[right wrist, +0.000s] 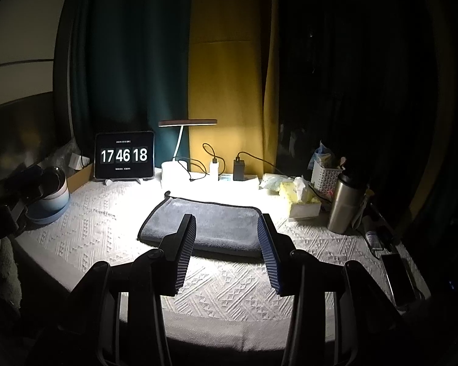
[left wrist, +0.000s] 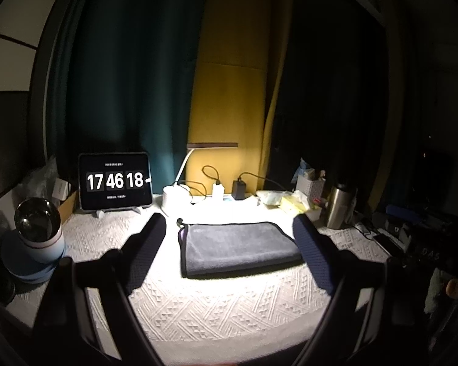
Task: Fold towel
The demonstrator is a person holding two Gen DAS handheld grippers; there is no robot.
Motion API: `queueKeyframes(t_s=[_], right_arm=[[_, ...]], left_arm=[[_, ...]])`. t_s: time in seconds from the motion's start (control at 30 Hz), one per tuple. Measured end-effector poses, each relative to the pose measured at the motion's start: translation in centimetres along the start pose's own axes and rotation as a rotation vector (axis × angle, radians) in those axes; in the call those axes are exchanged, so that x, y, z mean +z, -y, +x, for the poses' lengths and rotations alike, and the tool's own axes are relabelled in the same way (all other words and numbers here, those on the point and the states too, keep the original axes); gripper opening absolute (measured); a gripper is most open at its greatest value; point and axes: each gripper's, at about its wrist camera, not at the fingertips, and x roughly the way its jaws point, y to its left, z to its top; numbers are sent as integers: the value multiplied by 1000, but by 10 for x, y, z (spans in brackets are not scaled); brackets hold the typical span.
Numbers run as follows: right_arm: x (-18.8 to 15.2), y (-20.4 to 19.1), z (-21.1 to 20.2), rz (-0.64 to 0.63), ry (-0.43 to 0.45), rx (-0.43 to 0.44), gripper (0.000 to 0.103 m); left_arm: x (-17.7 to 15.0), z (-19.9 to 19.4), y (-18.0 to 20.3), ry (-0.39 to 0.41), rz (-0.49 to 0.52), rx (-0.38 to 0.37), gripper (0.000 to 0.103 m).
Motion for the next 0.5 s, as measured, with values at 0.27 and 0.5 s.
queueKeyframes(t_s=[0.27,0.5], right_arm=[[-1,3,-1,5,3,1,45],[-2,4,-1,10,2,4,45]], left_arm=[[1,1,0,-3,-2,0,86],[1,4,0,-10,-2,-5,86]])
